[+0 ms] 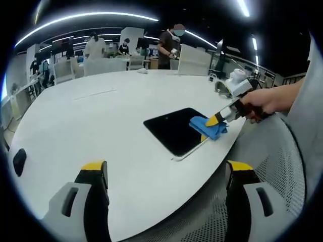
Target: Wipe the mirror surface with the cleaning cloth until all visible marks leave the cleaned area.
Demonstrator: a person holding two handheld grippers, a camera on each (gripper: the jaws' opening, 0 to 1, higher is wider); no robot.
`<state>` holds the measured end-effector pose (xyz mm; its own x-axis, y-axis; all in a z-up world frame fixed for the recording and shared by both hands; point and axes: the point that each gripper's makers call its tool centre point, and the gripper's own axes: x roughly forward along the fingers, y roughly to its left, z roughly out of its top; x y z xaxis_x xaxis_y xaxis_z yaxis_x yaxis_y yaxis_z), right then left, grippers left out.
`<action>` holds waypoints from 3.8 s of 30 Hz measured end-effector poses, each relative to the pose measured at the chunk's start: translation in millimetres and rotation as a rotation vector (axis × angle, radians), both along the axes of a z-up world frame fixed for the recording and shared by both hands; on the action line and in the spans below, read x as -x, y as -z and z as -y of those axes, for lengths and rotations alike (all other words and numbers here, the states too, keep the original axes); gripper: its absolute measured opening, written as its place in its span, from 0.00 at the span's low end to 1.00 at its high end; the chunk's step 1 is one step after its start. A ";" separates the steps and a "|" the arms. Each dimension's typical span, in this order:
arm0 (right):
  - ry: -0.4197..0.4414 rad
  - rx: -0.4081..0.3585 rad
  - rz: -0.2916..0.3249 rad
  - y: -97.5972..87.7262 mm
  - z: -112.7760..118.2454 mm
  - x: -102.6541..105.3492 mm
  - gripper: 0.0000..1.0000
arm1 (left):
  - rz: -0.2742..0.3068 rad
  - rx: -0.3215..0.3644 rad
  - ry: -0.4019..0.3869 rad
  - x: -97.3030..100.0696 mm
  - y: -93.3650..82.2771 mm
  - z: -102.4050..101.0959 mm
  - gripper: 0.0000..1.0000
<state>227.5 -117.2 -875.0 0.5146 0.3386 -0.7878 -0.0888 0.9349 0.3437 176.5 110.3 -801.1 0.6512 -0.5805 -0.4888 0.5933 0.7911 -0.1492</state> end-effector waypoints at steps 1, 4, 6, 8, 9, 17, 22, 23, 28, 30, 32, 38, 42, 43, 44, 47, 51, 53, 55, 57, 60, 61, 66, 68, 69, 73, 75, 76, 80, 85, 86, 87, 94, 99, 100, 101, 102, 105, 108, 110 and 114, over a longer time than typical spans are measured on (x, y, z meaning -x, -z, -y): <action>-0.005 0.004 0.002 -0.7 -1.7 0.2 0.01 | 0.000 0.000 0.001 0.2 -0.3 0.5 0.97; -0.011 0.001 0.000 -1.9 -8.0 0.5 0.01 | 0.000 -0.002 0.003 0.9 -1.4 2.0 0.97; -0.014 0.000 0.001 -2.4 -11.7 1.3 0.01 | 0.000 -0.003 0.005 1.4 -1.7 2.9 0.97; -0.019 0.008 0.006 -3.8 -15.3 2.2 0.01 | -0.001 -0.004 0.008 1.7 -1.5 3.2 0.97; -0.019 0.008 0.008 -4.8 -17.0 3.0 0.01 | 0.000 -0.004 0.009 1.7 -1.4 3.1 0.97; -0.034 0.013 0.018 0.8 -27.9 -3.7 0.01 | 0.000 0.004 0.012 2.1 -1.5 3.2 0.97; -0.042 0.021 0.027 2.5 -35.7 -7.0 0.01 | -0.002 0.005 0.015 2.9 -2.4 4.7 0.97; -0.043 0.022 0.028 2.7 -37.0 -7.4 0.01 | -0.002 0.006 0.015 3.1 -3.0 5.2 0.97; -0.044 0.017 0.031 3.6 -45.3 -9.0 0.01 | 0.000 0.007 0.015 3.5 -5.3 7.0 0.97; -0.045 0.017 0.034 3.8 -49.2 -9.2 0.02 | 0.000 0.008 0.013 3.8 -6.1 7.3 0.97; -0.049 0.034 0.040 4.0 -50.1 -9.8 0.02 | 0.001 0.009 0.013 3.4 -6.0 7.0 0.98; -0.052 0.027 0.042 4.2 -58.5 -11.0 0.02 | -0.003 0.015 0.013 3.4 -5.5 6.8 0.98; -0.055 0.025 0.043 4.3 -64.3 -11.9 0.02 | -0.005 0.017 0.014 3.9 -5.8 7.4 0.99; -0.058 0.022 0.042 4.4 -66.0 -12.1 0.02 | -0.004 0.017 0.015 3.9 -5.8 7.3 0.99; -0.055 0.009 0.037 4.1 -68.7 -12.0 0.02 | -0.004 0.017 0.015 4.0 -5.8 7.3 0.99; -0.041 0.006 0.030 2.9 -73.5 -12.5 0.02 | -0.007 0.015 0.017 4.4 -5.2 7.2 0.99; -0.062 0.016 0.037 2.2 -82.3 -12.5 0.02 | -0.006 0.016 0.019 3.9 -4.1 6.4 0.99; -0.074 0.030 0.041 2.1 -85.6 -12.9 0.02 | -0.006 0.014 0.019 3.7 -3.7 6.0 0.99; -0.083 0.030 0.045 2.1 -89.5 -13.7 0.02 | -0.005 0.015 0.018 3.5 -3.8 6.0 0.99; -0.085 0.034 0.047 2.1 -90.8 -14.4 0.02 | -0.005 0.014 0.018 3.6 -4.1 6.2 0.99; -0.091 0.037 0.049 2.1 -94.3 -15.5 0.02 | -0.003 0.015 0.018 3.4 -4.3 6.2 0.99; -0.093 0.036 0.048 2.1 -95.4 -15.7 0.02 | -0.003 0.014 0.018 3.3 -4.2 6.2 0.99; -0.114 0.028 0.048 1.9 -105.7 -16.7 0.02 | -0.005 0.014 0.021 3.3 -2.8 5.6 0.99; -0.115 0.026 0.046 1.7 -108.9 -17.4 0.02 | -0.004 0.013 0.020 3.3 -3.2 5.9 0.99; -0.119 0.023 0.046 1.6 -111.2 -17.7 0.02 | -0.005 0.012 0.020 3.5 -3.5 6.2 0.98; -0.119 0.011 0.042 1.3 -115.7 -17.9 0.02 | -0.004 0.012 0.018 3.5 -4.4 6.6 0.98; -0.118 0.026 0.046 1.4 -116.4 -18.8 0.02 | -0.004 0.010 0.016 3.1 -4.0 5.8 0.98; -0.121 0.026 0.047 1.2 -117.6 -18.7 0.02 | -0.003 0.010 0.015 2.8 -3.6 5.3 0.98; -0.121 0.027 0.048 1.7 -121.0 -19.8 0.02 | -0.004 0.011 0.014 2.5 -3.7 4.8 0.98; -0.128 0.015 0.045 1.8 -127.8 -20.3 0.02 | -0.020 0.001 -0.007 1.9 2.8 -4.8 0.97; -0.130 0.016 0.045 1.8 -129.6 -20.4 0.02 | -0.023 0.000 -0.008 1.7 4.2 -6.2 0.98; -0.135 0.022 0.046 1.8 -130.6 -20.4 0.02 | -0.029 0.004 -0.012 1.5 4.8 -6.8 0.98; -0.151 0.034 0.057 2.0 -131.4 -20.7 0.02 | -0.022 0.018 -0.024 0.6 0.2 -5.2 0.99; -0.160 0.039 0.060 2.4 -131.2 -20.8 0.02 | -0.024 -0.001 -0.015 2.0 3.4 -5.8 0.98; -0.162 0.040 0.061 2.5 -131.2 -20.8 0.02 | -0.020 -0.008 -0.008 2.6 3.8 -5.2 0.98; -0.161 0.039 0.060 2.6 -131.1 -20.9 0.02 | -0.022 -0.008 -0.009 2.3 4.4 -5.8 0.98; -0.161 0.038 0.059 2.5 -131.0 -21.0 0.02 | -0.025 -0.005 -0.013 1.8 4.9 -6.8 0.98; -0.162 0.033 0.052 2.7 -130.7 -21.8 0.02 | -0.022 -0.011 -0.011 1.1 6.8 -8.4 0.98; -0.166 0.024 0.041 2.9 -130.4 -22.9 0.01 | -0.017 -0.031 0.001 2.3 8.1 -7.7 0.98; -0.170 0.022 0.035 2.8 -130.4 -24.3 0.01 | -0.014 -0.034 0.002 1.8 8.7 -8.4 0.98; -0.167 0.020 0.034 3.0 -131.2 -29.6 0.01 | -0.017 -0.035 0.001 1.2 11.0 -10.2 0.98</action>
<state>257.1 14.1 -878.0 0.4790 0.4060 -0.7783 -0.2550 0.9127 0.3192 175.3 120.5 -812.1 0.6425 -0.5633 -0.5196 0.5913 0.7957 -0.1314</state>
